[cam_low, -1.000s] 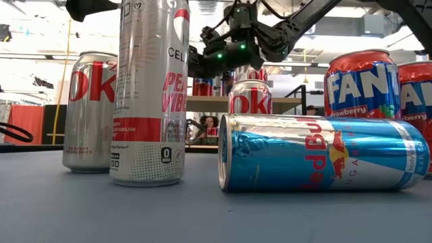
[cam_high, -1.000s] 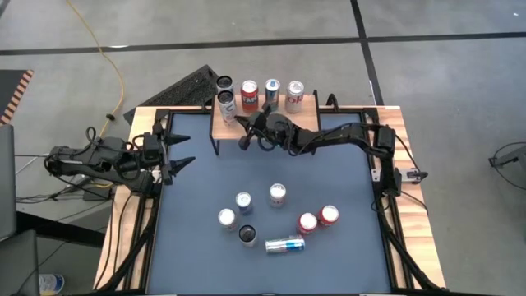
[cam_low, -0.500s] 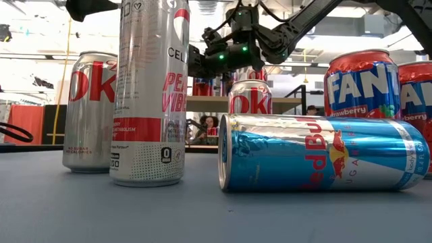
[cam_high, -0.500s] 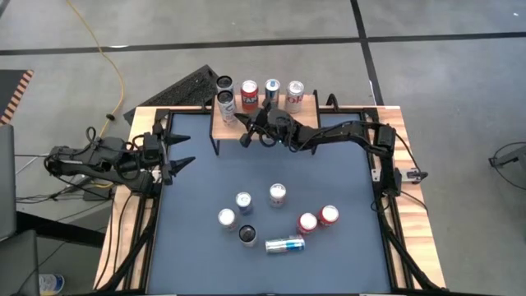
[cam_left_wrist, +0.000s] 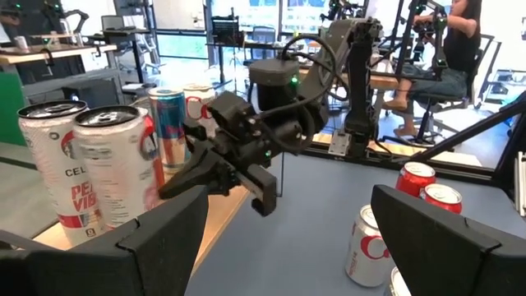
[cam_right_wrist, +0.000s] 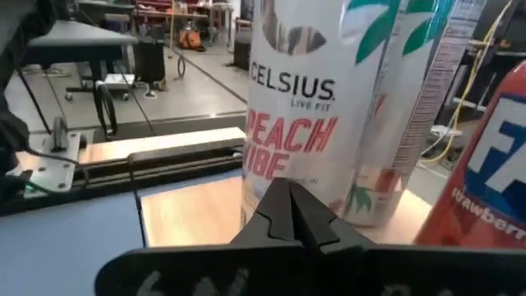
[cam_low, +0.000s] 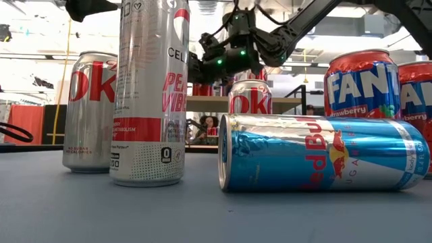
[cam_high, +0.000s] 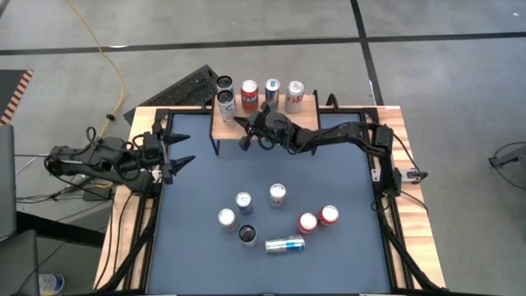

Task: Place canned beverage on shelf
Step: Adjust the black soda can

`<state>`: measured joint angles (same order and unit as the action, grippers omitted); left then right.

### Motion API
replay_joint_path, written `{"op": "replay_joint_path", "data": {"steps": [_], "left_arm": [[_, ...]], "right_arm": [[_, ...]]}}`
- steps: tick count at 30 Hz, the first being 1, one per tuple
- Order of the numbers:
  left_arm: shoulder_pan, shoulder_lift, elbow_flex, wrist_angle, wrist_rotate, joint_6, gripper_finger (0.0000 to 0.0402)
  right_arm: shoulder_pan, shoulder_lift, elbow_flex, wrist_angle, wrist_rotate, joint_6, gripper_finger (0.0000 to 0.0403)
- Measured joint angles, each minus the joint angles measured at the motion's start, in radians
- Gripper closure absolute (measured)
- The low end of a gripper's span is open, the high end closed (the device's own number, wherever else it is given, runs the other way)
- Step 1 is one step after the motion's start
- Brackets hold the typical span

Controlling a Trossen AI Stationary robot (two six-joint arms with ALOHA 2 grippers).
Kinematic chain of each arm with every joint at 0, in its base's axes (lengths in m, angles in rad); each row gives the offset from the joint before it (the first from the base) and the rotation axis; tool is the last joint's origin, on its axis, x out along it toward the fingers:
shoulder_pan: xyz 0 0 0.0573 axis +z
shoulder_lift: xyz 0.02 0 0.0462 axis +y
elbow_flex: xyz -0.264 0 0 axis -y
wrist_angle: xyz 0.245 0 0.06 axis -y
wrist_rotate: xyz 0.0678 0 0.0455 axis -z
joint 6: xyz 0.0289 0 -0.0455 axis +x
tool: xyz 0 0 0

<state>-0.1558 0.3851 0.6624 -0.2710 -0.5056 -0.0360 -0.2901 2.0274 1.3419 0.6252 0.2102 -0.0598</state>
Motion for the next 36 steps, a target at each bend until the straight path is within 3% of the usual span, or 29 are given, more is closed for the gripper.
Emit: {"op": "replay_joint_path", "data": {"steps": [9, 17, 21, 25, 29, 33, 36], "left_arm": [[0.000, 0.000, 0.000, 0.000, -0.001, -0.009, 0.0069], [0.000, 0.000, 0.000, -0.009, -0.001, -0.039, 0.0069], [0.000, 0.044, 0.000, -0.003, -0.106, -0.070, 0.0069], [0.001, 0.178, 0.000, 0.062, -0.268, -0.019, 0.0071], [0.023, 0.336, 0.002, 0.117, -0.400, 0.045, 0.0085], [0.102, 0.389, 0.009, 0.113, -0.375, 0.040, 0.0122], [0.180, 0.377, 0.006, 0.107, -0.260, 0.062, 0.0168]], "right_arm": [[0.018, 0.075, 0.112, -0.066, -0.003, -0.020, 0.0403], [0.061, 0.067, 0.118, -0.078, 0.031, -0.028, 0.0403], [0.081, 0.070, 0.156, -0.103, 0.040, -0.073, 0.0403], [0.119, 0.048, 0.170, -0.198, 0.167, -0.172, 0.0403], [0.191, -0.086, 0.174, -0.407, 0.255, -0.235, 0.0403], [0.285, -0.246, 0.176, -0.671, 0.424, -0.287, 0.0403], [0.321, -0.351, 0.169, -0.844, 0.511, -0.270, 0.0403]]}}
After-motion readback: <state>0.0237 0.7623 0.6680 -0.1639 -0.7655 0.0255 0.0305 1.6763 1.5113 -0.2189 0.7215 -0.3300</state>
